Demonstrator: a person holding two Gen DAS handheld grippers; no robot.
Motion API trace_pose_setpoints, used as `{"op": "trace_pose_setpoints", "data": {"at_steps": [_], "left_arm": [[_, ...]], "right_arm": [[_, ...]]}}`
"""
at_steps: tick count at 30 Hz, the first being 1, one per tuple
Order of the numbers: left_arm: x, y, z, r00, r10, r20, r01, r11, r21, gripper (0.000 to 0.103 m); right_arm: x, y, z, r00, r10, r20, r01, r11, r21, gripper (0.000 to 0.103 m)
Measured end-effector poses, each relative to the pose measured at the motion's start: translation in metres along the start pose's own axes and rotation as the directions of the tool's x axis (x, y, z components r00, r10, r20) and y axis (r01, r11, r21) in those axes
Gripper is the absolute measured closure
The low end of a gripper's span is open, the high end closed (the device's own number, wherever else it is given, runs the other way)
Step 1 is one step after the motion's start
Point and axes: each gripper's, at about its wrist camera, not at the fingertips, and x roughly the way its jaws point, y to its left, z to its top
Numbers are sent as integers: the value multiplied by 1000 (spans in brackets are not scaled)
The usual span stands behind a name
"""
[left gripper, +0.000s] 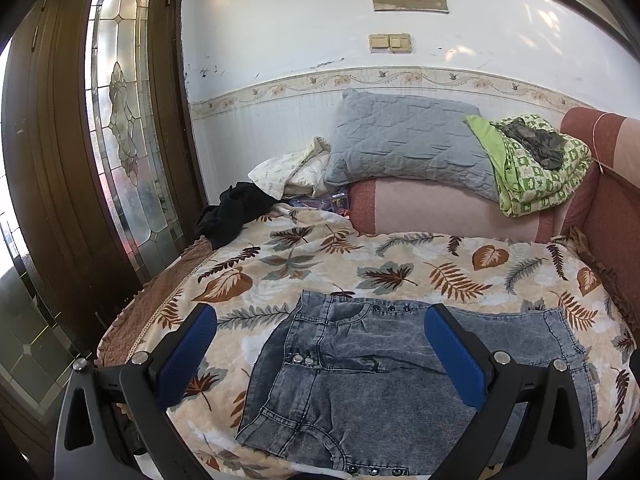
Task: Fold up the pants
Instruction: 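Lower both grippers onto the jeans edge and close them on the denim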
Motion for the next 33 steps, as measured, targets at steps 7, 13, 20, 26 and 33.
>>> {"op": "trace_pose_setpoints", "data": {"at_steps": [7,13,20,26,33], "left_arm": [[2,0,1,1000,-1,-4,1,1000,-1,0],[5,2,-1,1000,-2,-18,2,1000,-8,0],[20,2,-10,998,0,-56,0,1000,-1,0],[53,6,-26,993,34,-112,-29,998,48,0],[163,30,-45,944,74,-323,-37,992,121,0]], "right_arm": [[-1,2,0,1000,2,-1,-2,1000,0,0],[0,5,0,1000,1,-8,-1,1000,-5,0],[9,2,-3,1000,-5,-26,5,1000,-9,0],[28,-21,-11,997,-55,-63,55,998,6,0],[100,-97,-24,964,-92,-249,109,993,53,0]]}}
